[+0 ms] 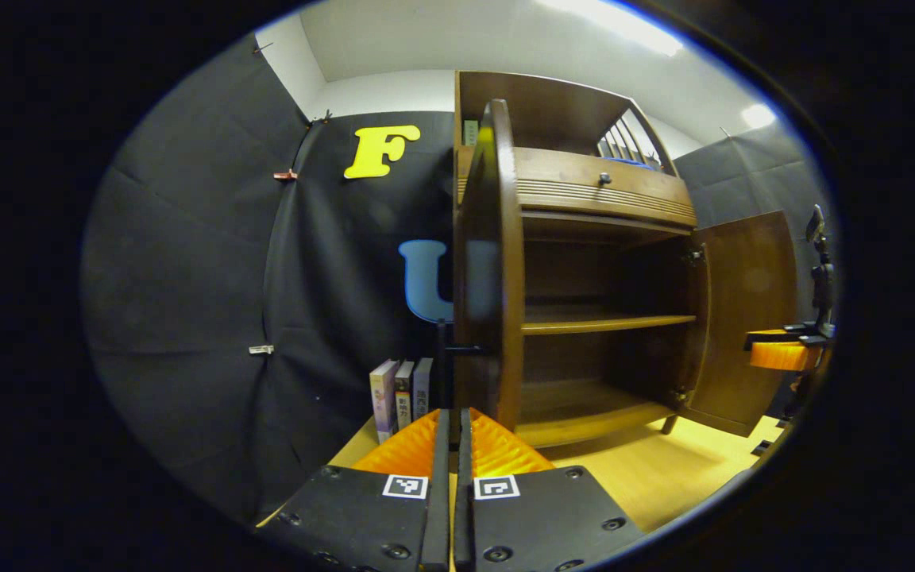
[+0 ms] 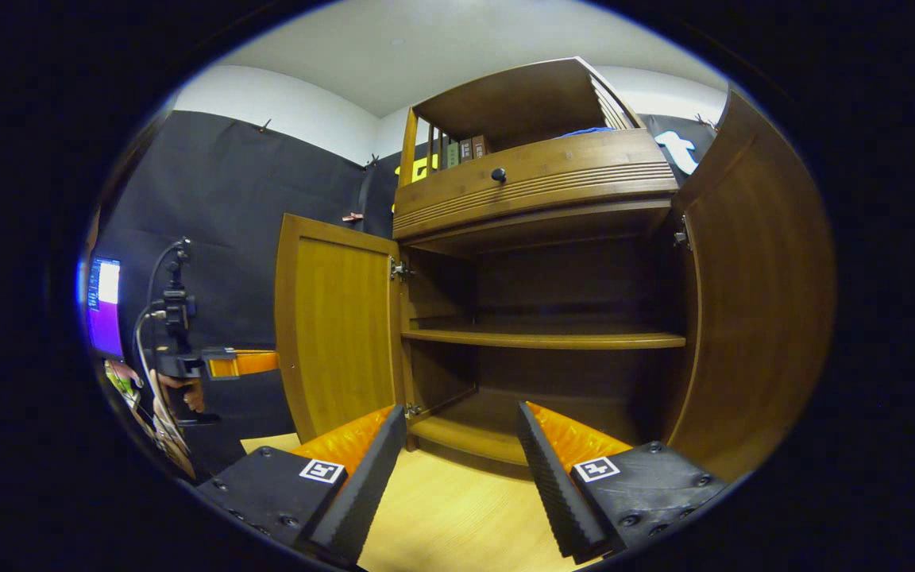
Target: Open the right door of the double-door shoe cabinet with the right hand, and open the left door with the left hand.
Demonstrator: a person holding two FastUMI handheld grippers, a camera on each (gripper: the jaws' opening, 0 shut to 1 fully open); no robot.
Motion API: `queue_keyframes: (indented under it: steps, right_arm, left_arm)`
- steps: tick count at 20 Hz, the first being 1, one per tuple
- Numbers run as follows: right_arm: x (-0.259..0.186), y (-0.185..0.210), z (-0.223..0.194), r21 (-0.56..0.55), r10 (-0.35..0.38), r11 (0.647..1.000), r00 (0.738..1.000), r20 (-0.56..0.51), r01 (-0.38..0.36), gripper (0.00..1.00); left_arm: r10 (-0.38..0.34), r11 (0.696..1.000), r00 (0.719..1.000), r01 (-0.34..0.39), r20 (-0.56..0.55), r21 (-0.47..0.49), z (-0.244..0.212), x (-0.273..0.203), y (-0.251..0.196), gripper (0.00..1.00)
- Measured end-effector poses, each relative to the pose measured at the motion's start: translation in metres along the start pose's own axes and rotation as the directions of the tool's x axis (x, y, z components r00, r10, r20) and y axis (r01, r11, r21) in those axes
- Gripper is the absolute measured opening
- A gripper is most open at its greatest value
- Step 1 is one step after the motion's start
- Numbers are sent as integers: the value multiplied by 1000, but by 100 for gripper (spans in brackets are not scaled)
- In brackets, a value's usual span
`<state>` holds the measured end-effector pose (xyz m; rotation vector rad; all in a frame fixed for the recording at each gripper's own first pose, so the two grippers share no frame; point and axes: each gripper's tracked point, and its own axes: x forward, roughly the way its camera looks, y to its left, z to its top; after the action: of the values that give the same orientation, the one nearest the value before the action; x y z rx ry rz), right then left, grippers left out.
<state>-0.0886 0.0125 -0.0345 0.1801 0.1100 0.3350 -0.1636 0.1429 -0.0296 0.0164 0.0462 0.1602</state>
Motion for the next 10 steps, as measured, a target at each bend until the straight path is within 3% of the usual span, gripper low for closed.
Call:
queue_keyframes:
  steps: [3,5,7,10]
  right_arm:
    - [5,-19,1,-16,-78,997,997,11,78,89]
    - [13,-33,2,-21,-145,989,989,20,146,89]
    - [19,-42,1,-29,-198,980,980,25,199,87]
    - [27,-52,5,-59,-263,962,964,43,266,89]
  left_arm:
    - [-153,984,988,154,14,-90,20,-21,-52,7]
    - [-209,975,978,211,26,-76,31,-18,-76,7]
    - [-210,977,977,211,17,-32,31,0,-92,7]
    - [-148,989,989,148,16,3,32,38,-106,7]
